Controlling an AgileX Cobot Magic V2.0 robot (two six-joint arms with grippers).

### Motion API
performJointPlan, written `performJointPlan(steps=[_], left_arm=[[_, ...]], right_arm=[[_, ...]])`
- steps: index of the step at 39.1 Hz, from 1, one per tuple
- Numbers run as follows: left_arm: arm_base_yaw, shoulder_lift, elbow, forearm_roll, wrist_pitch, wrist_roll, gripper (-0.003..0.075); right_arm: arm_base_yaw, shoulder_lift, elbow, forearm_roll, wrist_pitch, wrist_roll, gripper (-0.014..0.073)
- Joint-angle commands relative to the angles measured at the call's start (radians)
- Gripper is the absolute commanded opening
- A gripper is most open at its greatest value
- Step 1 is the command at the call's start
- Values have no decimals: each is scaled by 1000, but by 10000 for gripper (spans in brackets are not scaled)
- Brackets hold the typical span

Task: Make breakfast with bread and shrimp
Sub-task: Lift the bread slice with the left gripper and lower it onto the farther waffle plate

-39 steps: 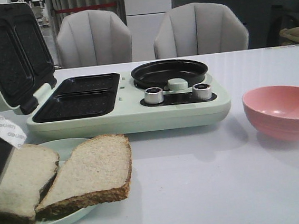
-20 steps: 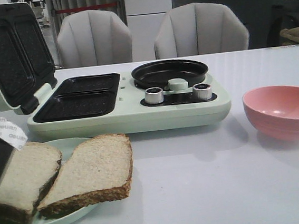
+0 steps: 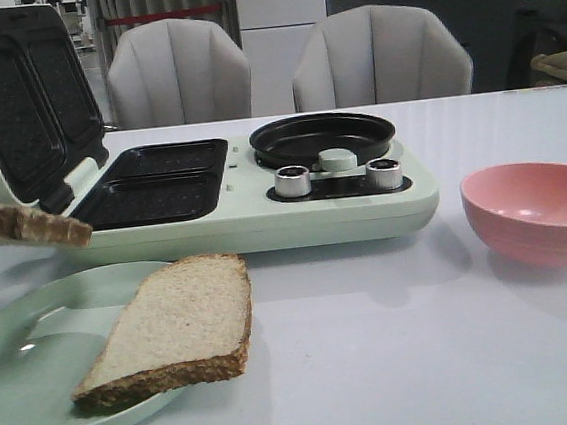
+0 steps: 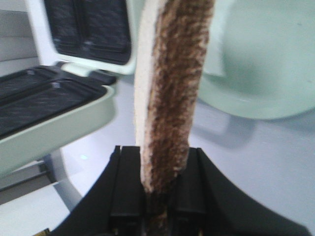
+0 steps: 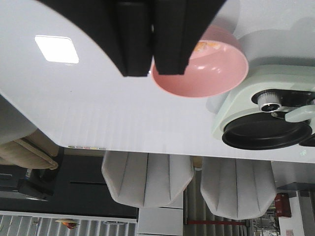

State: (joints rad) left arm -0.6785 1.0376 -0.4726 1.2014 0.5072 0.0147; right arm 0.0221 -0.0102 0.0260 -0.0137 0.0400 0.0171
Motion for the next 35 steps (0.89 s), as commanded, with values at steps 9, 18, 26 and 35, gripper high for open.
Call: performJointPlan(steps=[9,18,26,35], left_arm=[[-8,-25,-140,122,-57,-15,114],[39,124,-313,162,-170,-51,114],[139,301,-517,164,-171,-165,114],[256,471,-682,164,-268,-165,114]], right_arm=[[-8,-22,-16,-7,-81,-1,142],[-8,-22,-16,-7,-81,-1,142],[-8,-22,-16,-7,-81,-1,142],[-8,-22,-16,-7,-81,-1,142]])
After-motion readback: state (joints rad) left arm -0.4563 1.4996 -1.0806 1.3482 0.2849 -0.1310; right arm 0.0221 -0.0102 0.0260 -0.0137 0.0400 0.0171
